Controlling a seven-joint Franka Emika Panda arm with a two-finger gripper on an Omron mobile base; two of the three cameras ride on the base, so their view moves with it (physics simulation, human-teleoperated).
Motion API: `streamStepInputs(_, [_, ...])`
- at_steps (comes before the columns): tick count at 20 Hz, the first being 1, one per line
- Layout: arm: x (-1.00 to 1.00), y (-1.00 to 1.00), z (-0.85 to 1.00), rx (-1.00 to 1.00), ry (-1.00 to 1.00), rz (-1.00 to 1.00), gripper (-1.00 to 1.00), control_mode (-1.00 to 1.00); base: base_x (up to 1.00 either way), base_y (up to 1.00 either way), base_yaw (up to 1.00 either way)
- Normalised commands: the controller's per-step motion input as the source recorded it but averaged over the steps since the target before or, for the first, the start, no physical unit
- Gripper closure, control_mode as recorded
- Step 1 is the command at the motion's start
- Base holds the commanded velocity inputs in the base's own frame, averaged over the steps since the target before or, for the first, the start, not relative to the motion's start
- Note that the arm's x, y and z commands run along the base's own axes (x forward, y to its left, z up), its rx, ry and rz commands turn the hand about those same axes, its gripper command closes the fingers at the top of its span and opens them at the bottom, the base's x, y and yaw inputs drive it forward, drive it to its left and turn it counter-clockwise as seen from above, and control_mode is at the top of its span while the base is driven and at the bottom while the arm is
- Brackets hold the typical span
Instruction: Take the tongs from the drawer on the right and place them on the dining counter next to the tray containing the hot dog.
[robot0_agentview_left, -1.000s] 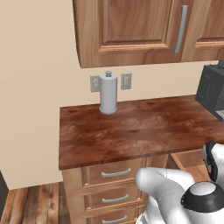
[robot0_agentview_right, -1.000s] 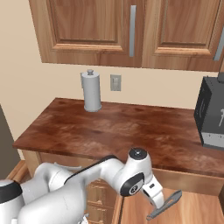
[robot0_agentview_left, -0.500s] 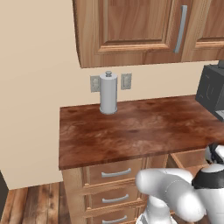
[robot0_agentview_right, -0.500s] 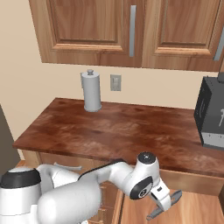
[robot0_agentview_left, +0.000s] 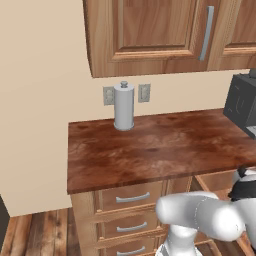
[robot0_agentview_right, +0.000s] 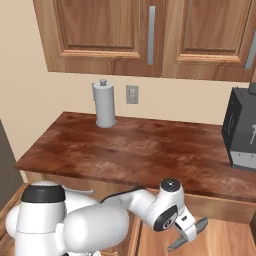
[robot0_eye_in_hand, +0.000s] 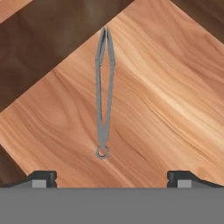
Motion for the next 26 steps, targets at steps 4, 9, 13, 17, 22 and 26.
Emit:
streamStepInputs(4, [0.14,-0.06,-0.22,0.02,0.00,0.00,-1.00,-1.00,0.00,0.00,0.00])
streamStepInputs(9, [0.11,-0.11,-0.28,0.02,0.00,0.00,-1.00,-1.00,0.00,0.00,0.00])
streamStepInputs(13, [0.16,-0.11,-0.24,0.02,0.00,0.00,-1.00,-1.00,0.00,0.00,0.00])
streamStepInputs(17, [0.19,-0.13,-0.19,0.03,0.00,0.00,-1.00,-1.00,0.00,0.00,0.00])
streamStepInputs(22, [0.16,-0.19,-0.24,0.02,0.00,0.00,-1.00,-1.00,0.00,0.00,0.00])
streamStepInputs(26, [0.10,-0.24,-0.31,0.01,0.00,0.00,-1.00,-1.00,0.00,0.00,0.00])
